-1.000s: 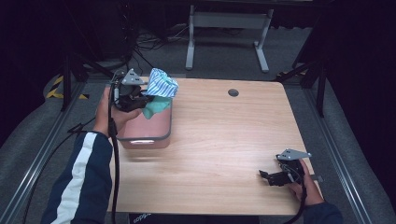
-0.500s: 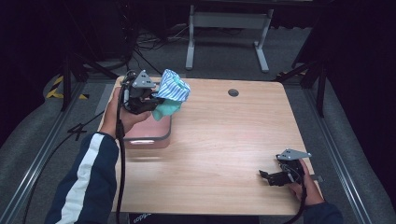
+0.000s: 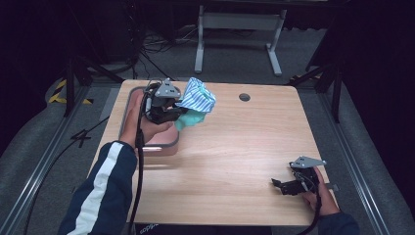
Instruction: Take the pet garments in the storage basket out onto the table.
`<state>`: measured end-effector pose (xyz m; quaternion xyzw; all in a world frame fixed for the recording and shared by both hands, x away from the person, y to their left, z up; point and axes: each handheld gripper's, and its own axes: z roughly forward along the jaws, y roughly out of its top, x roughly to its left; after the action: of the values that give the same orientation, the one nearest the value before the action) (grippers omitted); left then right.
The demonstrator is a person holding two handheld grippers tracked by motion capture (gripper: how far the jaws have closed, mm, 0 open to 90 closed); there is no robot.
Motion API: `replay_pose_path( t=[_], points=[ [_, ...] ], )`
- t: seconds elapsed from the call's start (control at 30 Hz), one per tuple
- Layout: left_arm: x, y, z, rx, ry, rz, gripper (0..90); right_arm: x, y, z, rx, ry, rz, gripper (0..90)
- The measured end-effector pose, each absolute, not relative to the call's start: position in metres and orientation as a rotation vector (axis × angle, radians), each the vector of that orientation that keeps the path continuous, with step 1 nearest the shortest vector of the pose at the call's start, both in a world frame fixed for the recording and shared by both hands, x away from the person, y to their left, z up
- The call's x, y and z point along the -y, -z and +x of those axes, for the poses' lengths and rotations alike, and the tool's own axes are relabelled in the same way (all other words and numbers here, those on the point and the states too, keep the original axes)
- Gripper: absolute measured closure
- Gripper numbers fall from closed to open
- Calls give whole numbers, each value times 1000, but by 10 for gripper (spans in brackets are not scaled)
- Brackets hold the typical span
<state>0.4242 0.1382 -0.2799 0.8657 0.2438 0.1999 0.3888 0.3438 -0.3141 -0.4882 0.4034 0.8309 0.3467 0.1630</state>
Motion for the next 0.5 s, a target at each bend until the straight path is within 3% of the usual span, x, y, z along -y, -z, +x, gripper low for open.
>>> replay_pose_path(
  t=[0.5],
  points=[
    [-96, 299, 422, -534, -408, 2235, 752, 314, 488, 344, -2370, -989, 1152, 0]
  ],
)
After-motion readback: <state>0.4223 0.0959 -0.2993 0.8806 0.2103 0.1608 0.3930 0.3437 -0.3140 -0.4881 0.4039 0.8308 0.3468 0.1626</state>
